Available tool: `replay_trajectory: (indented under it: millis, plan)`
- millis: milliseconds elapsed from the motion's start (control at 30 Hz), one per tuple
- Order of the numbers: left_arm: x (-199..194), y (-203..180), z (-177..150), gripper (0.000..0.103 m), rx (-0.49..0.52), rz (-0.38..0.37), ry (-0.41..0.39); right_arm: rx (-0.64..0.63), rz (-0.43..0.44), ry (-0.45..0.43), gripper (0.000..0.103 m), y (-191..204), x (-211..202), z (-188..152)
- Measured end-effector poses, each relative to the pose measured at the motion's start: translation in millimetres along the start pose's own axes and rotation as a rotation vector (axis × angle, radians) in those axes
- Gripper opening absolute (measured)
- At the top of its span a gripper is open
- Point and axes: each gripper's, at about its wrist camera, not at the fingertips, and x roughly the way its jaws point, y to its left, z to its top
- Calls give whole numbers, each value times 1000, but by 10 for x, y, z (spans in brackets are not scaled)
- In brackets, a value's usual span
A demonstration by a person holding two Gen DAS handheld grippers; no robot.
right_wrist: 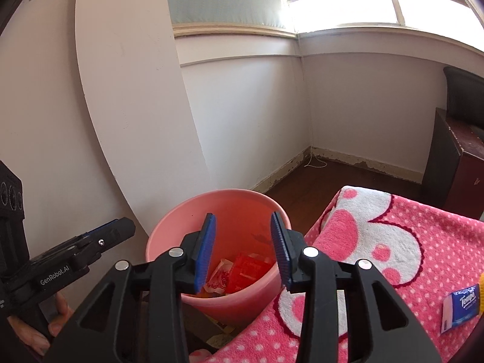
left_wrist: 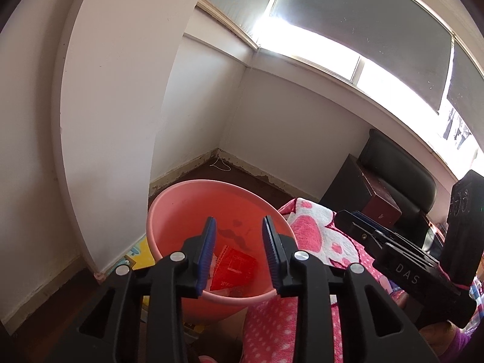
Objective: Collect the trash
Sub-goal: 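Open both grippers to drop the items into the bucket, then move both open grippers back toward the tissue pack and yellow brush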
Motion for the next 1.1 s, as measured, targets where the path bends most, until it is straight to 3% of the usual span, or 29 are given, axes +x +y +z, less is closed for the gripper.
replay_trajectory:
  millis: [133, 367, 700, 1100]
  plan:
    - [3, -126, -31, 30, 18, -19, 3, -71, -67, -5, 38, 38, -154, -91]
    - [26, -385, -113, 30, 60, -54, 25, -102, -86, 33, 38, 13, -382, -292]
    - [53, -800, -242, 30, 118, -117, 62, 64, -173, 61, 38, -501, -743, -586]
    - [194, -1348, -434, 30, 207, -209, 127, 129, -298, 131, 38, -1054, -1058, -924]
